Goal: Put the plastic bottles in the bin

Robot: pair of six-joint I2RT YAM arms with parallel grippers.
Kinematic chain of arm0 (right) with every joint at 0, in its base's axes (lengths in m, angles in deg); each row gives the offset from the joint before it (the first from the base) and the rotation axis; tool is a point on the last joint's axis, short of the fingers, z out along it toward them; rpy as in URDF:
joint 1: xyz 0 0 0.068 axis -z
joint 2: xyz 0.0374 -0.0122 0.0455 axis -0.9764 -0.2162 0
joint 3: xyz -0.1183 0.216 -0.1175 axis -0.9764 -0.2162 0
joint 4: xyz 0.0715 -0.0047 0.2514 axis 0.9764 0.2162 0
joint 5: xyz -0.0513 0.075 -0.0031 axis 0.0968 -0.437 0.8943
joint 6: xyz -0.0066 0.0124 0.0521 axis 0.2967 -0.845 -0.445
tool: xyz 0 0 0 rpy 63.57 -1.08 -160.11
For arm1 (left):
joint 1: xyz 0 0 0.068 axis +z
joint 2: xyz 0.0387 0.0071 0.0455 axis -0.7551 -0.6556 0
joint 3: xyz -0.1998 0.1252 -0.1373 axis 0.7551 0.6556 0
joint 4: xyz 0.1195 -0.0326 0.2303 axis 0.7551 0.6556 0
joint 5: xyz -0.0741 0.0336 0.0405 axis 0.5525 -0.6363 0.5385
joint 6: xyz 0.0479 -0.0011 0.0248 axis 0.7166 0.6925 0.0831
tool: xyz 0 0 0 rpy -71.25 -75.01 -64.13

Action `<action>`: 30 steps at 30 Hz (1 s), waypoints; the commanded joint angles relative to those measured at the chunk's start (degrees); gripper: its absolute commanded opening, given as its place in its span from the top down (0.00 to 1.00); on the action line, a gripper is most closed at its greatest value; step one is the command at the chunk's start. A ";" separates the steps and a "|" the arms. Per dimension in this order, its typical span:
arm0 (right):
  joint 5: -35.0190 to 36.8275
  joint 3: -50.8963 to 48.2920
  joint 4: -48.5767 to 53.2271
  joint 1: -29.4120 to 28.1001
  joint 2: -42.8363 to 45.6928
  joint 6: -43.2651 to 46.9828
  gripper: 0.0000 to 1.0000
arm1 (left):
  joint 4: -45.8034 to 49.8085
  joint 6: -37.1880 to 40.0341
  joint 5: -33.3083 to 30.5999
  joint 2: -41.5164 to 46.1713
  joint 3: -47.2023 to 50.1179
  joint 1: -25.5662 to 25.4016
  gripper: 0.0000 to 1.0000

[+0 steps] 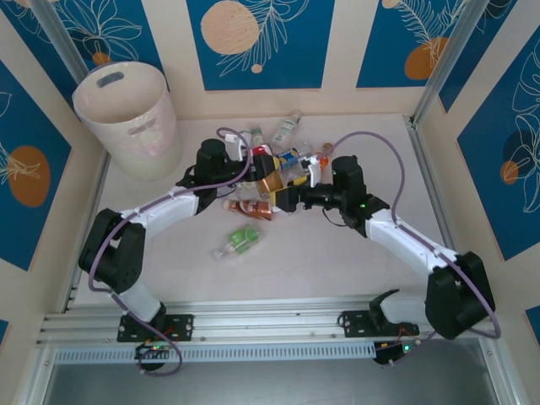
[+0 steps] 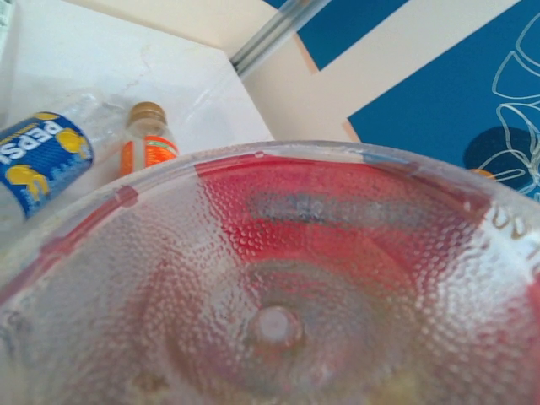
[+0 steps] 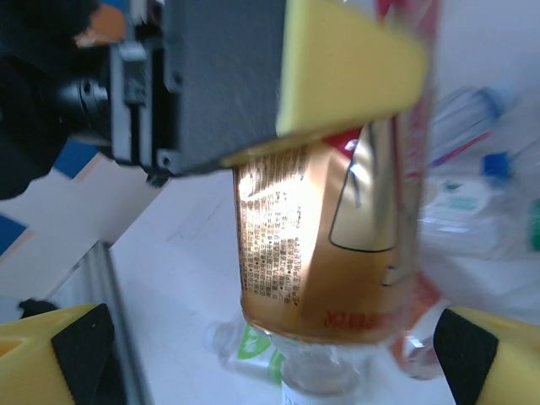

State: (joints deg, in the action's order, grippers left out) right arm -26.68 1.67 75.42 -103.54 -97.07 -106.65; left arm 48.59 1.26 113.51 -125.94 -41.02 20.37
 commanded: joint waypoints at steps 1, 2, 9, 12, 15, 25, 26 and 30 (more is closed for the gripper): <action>12.29 -2.42 2.43 0.65 3.89 0.82 0.01 | 1.47 2.36 -2.42 0.79 0.42 0.50 0.46; 16.81 -3.04 2.35 0.78 4.43 -0.18 0.00 | 1.90 2.75 -2.74 0.95 0.42 0.63 0.47; 32.23 -7.26 1.79 3.24 7.41 -7.31 0.00 | 11.17 11.08 -7.17 5.73 -1.13 0.91 0.47; 34.38 -8.30 1.78 4.14 8.06 -8.98 0.00 | 15.69 15.27 -9.64 8.57 -2.44 0.94 0.47; 35.16 -8.57 2.09 4.60 8.17 -9.98 0.00 | 18.72 18.87 -12.64 11.53 -3.81 0.99 0.47; 35.66 -8.60 1.94 5.32 7.56 -11.76 0.00 | 25.14 30.94 -23.89 18.65 -12.51 0.99 0.47; 35.61 -8.60 1.97 5.36 7.42 -11.97 0.00 | 24.82 32.11 -25.15 19.10 -13.10 1.00 0.47; 35.20 -8.44 1.91 5.41 7.15 -12.55 0.00 | 22.94 37.61 -33.31 19.93 -16.13 0.98 0.48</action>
State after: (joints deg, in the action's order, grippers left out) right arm 7.44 -6.42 77.95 -98.46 -90.06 -117.78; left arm 72.41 32.28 88.04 -107.25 -54.23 20.89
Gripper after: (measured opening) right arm 0.995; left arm 0.640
